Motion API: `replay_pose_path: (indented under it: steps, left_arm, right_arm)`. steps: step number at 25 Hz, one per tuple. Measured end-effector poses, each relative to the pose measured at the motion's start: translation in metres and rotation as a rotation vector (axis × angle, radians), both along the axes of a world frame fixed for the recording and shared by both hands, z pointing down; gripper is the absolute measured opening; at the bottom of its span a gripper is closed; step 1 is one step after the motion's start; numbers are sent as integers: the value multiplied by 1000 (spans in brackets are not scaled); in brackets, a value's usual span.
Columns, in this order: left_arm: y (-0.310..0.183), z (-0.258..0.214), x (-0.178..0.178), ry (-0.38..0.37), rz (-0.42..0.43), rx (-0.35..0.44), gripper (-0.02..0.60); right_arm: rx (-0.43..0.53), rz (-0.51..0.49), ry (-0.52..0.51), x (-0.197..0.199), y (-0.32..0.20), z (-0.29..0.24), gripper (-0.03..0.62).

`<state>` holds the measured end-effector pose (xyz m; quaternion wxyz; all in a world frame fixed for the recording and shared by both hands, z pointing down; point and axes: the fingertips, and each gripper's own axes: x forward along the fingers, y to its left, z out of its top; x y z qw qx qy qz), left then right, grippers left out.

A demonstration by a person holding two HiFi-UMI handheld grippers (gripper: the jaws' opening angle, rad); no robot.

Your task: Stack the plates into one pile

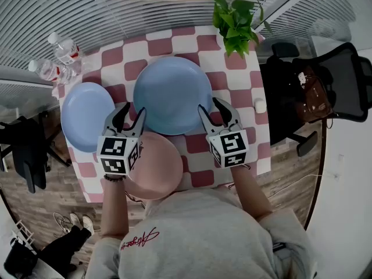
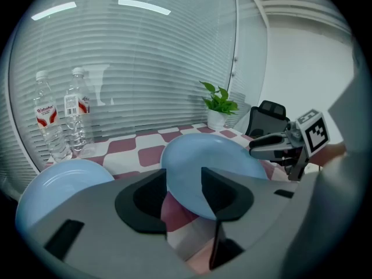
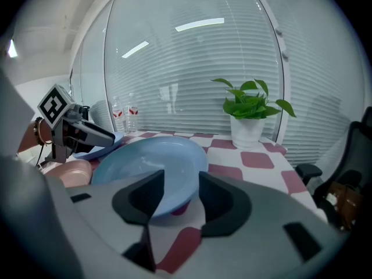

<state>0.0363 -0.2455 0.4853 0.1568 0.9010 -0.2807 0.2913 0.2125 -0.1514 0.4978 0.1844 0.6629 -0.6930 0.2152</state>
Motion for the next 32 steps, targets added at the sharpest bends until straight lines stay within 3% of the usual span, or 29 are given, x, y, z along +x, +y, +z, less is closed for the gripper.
replay_pose_path:
  steps: [6, 13, 21, 27, 32]
  left_arm:
    - [-3, 19, 0, -59, 3, -41, 187]
    - [-4, 29, 6, -76, 32, -58, 192]
    - [-8, 34, 7, -116, 15, -62, 192]
    - [-14, 38, 7, -184, -3, -31, 190]
    - [-18, 41, 8, -178, -36, -63, 190]
  right_arm:
    - [-51, 34, 11, 6, 0, 16, 198]
    - [-83, 51, -19, 9, -1, 26, 207]
    - [-101, 57, -98, 7, -5, 32, 206]
    - [-118, 51, -96, 6, -6, 34, 204]
    - [-116, 57, -96, 5, -6, 34, 203]
